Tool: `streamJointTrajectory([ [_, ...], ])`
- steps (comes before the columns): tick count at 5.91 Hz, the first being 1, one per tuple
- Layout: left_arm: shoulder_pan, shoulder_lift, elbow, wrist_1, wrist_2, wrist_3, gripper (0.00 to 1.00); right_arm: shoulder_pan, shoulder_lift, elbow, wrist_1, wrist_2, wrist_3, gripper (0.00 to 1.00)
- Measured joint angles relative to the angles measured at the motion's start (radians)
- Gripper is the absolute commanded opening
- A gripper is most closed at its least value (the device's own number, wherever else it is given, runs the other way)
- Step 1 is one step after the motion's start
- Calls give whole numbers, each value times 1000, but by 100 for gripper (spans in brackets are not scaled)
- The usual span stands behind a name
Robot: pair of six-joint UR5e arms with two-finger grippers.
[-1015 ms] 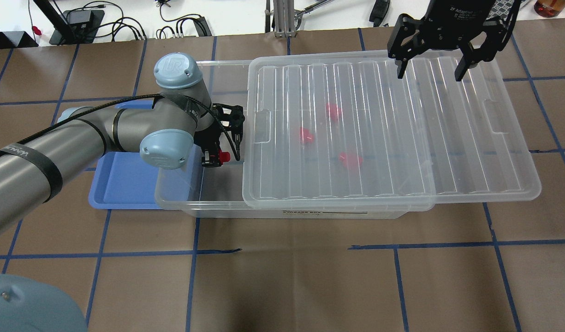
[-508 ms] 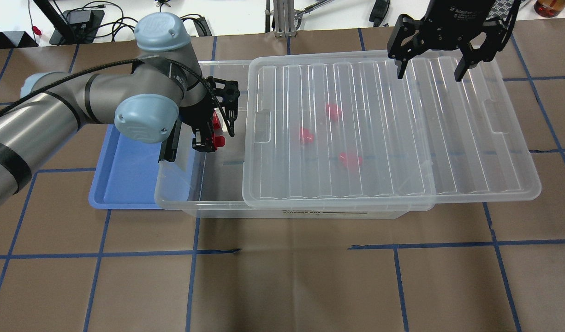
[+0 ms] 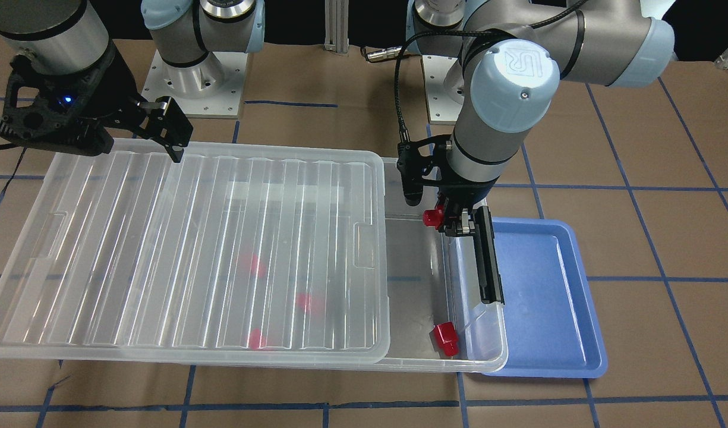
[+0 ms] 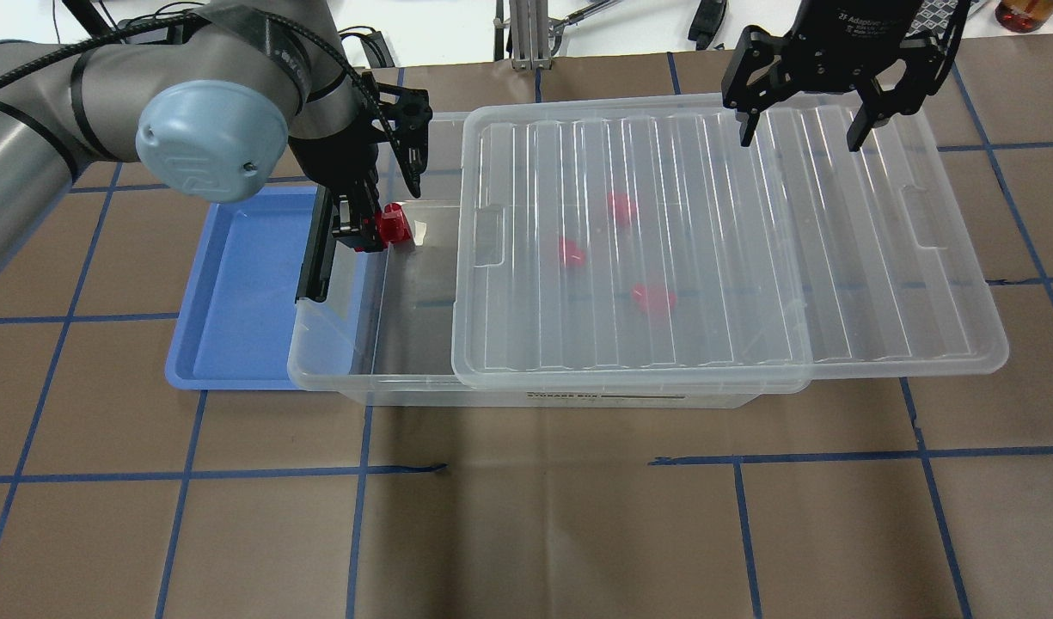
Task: Place red block in blue tray from box
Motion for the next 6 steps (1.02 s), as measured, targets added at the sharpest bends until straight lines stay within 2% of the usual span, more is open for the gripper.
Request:
streamJointTrajectory([
  [2,114,19,12,-14,-2,73,4,0,1,1,1,0,0,100],
  [4,285,14,12,-15,-2,249,4,-5,1,1,0,-1,0,100],
  [6,344,-8,-16,6,3,337,4,-38,1,0,-2,-9,-58,100],
])
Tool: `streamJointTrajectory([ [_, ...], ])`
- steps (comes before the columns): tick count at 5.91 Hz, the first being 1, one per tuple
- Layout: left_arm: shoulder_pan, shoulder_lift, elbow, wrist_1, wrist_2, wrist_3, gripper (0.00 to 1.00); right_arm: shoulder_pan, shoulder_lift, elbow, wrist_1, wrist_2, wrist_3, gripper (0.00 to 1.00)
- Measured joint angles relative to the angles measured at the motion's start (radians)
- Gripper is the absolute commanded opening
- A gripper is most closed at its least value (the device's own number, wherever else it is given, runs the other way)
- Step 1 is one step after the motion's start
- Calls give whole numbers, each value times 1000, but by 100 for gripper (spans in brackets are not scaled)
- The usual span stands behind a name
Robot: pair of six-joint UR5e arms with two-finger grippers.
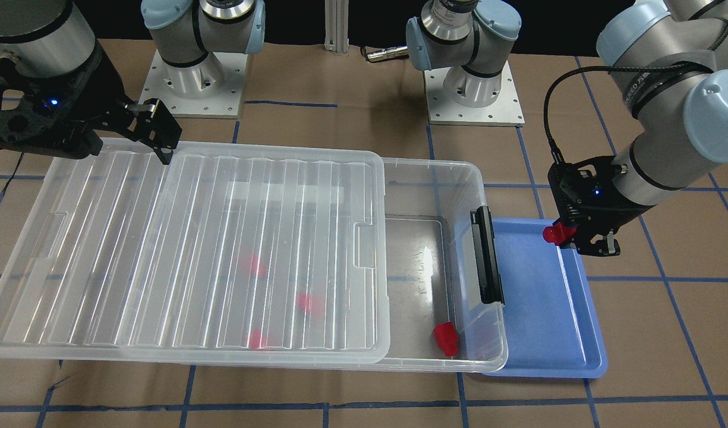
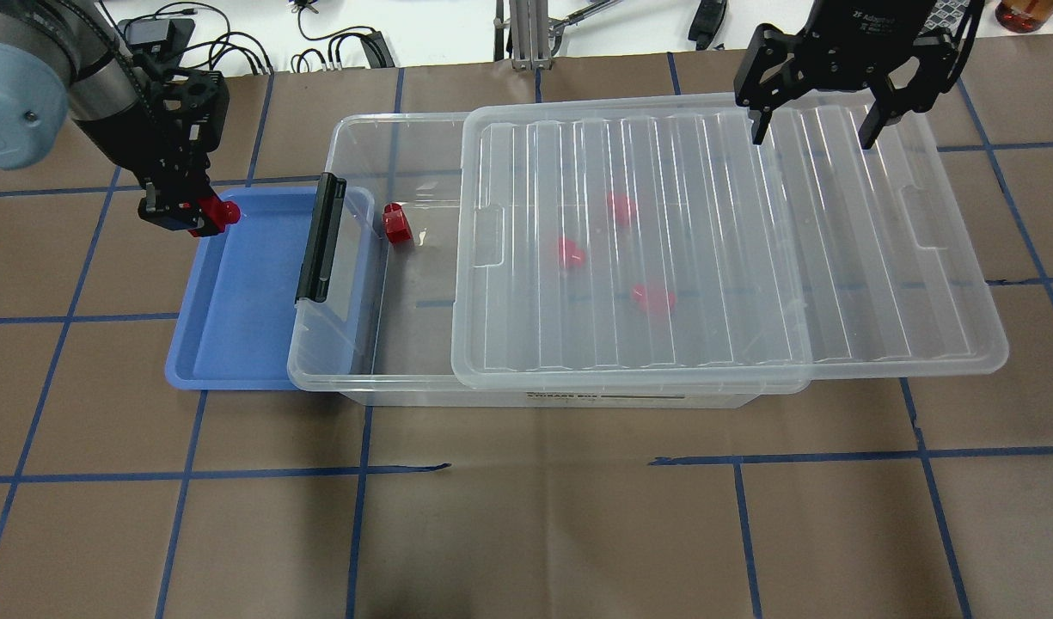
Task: Place red block in blue tray from box
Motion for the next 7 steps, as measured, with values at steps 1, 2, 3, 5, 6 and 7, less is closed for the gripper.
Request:
streamJointTrajectory([
  [1,4,-30,-20,39,1,35,4,-45,0,0,-5,0,-80,100],
  [2,6,-67,-48,106,3,71,4,-116,4,0,-11,1,-211,100],
  [3,6,-100,-86,179,4,92,4,-191,10,0,-22,2,-350,100],
  [5,6,-155,-204,372,3,102,6,-303,36,2,-77,-21,-498,100],
  [6,8,-173,-245,444,3,102,9,-349,55,8,-117,-52,-530,100],
  [7,9,-193,-267,486,2,101,47,-395,75,30,-175,-75,-561,100],
])
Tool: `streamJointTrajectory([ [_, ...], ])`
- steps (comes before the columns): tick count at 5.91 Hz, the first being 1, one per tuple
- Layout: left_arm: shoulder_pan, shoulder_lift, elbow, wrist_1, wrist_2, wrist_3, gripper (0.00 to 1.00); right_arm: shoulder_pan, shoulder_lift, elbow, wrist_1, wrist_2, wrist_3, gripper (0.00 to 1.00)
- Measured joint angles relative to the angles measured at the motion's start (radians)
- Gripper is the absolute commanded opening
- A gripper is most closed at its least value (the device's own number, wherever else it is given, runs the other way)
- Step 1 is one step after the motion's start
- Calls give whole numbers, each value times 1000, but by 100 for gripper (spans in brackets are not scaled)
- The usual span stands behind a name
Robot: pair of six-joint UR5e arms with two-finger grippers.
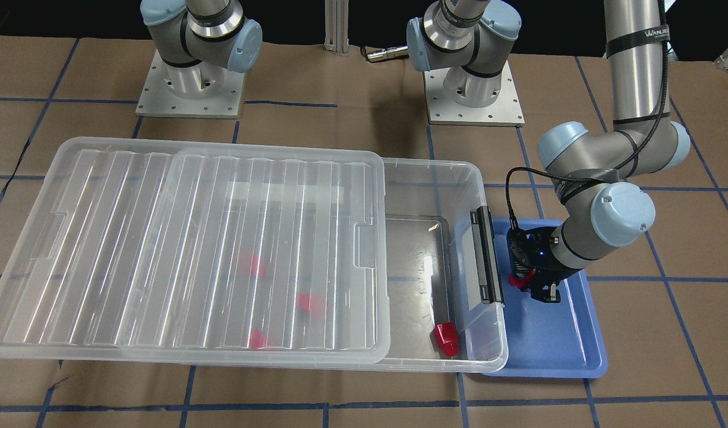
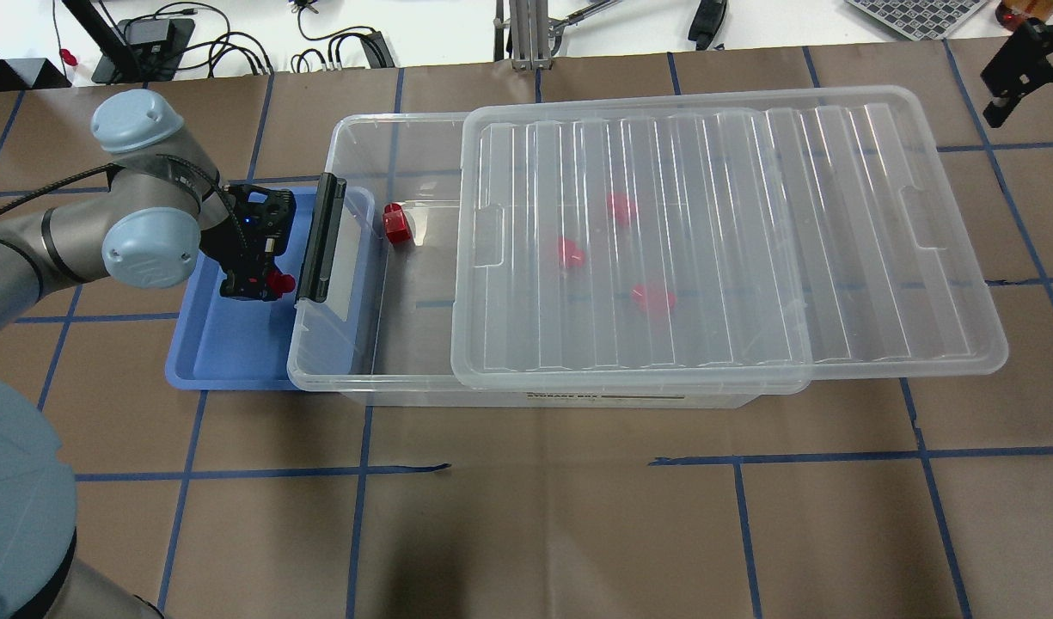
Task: Place red block in blue tray from box
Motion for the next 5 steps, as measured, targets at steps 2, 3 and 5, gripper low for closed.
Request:
streamJointTrajectory([
  [2,1,-13,-8,18,0,-1,98,-68,22,109,-135,-11,-26,100],
  [3,0,-8,-2,12,-1,-3,98,-93,24,172,-179,-13,-24,100],
  [5,-4,36,28,-61,-2,-18,98,-127,20,256,-203,-14,-14,100],
])
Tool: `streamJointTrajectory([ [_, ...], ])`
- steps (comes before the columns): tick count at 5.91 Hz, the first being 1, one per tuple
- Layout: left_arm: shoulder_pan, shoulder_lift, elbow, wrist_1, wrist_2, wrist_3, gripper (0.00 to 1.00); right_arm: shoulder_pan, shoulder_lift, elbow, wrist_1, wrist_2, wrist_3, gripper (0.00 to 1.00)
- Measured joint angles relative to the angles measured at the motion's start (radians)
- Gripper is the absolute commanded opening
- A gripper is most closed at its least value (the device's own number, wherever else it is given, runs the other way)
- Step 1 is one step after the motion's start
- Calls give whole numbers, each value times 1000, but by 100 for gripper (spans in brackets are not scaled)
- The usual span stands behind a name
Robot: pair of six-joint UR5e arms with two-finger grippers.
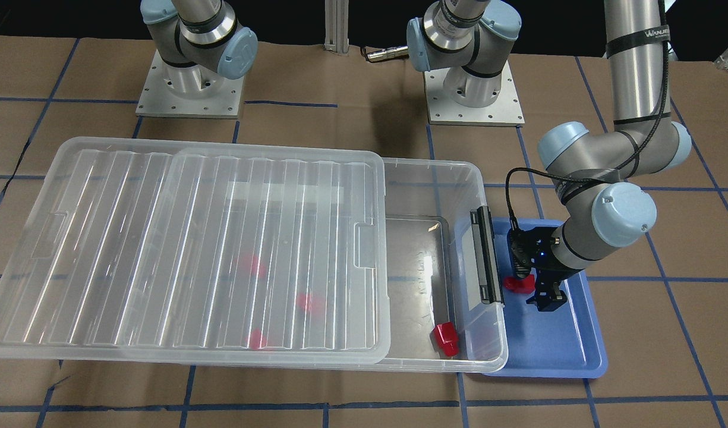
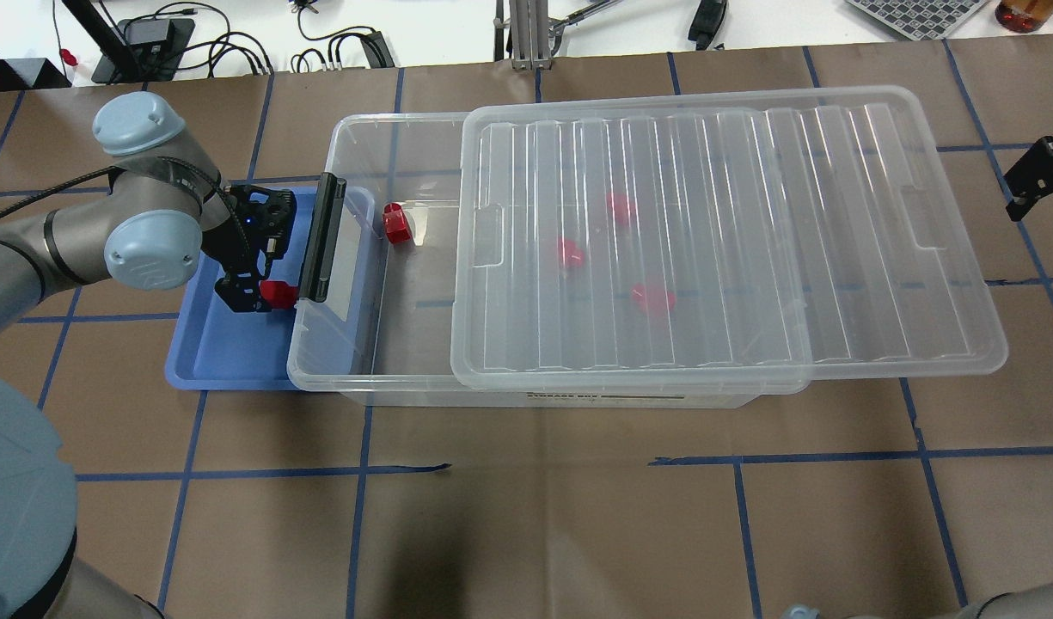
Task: Place red block in blue tray from box
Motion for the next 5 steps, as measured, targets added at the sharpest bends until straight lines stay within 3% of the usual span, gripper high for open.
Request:
streamJointTrajectory([
  [5,-34,262,240,-534,6,-92,98,4,-17,67,7,21,70,100],
])
